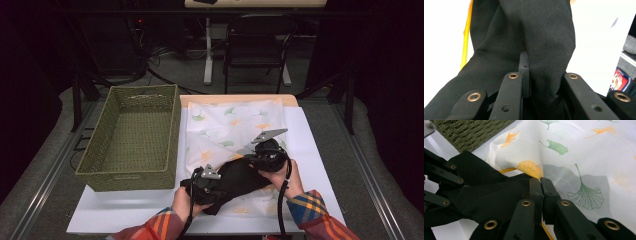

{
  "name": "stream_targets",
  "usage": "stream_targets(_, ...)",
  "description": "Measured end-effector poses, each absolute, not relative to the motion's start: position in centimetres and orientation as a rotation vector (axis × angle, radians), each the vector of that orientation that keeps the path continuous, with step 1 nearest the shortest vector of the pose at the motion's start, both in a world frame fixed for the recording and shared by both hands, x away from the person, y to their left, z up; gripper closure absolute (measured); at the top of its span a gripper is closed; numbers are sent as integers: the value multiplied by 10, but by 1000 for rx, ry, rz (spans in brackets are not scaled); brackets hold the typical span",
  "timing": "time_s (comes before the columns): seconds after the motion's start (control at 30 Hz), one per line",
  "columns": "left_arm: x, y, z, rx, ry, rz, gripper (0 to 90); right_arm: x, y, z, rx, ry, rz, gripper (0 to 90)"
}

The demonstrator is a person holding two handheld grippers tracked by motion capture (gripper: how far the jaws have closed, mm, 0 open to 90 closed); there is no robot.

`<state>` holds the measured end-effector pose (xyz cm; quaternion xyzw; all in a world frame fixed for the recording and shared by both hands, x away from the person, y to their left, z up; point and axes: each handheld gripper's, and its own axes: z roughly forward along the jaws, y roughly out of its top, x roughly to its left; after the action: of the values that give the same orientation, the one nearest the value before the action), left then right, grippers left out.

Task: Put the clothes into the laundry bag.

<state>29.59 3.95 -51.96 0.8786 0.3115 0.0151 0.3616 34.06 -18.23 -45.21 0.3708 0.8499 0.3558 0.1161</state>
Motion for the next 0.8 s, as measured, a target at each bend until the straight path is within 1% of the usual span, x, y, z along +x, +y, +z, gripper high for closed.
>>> stream_targets(0.6,324,11,-515,2201,859,29,768,340,-182,-452,1081,2496,1061,889)
stream_targets(0.7,327,7,-517,2204,858,32,760,340,-182,-452,1089,2496,1062,889)
stream_targets(0.8,329,4,-520,2210,852,28,732,340,-183,-452,1091,2495,1063,889)
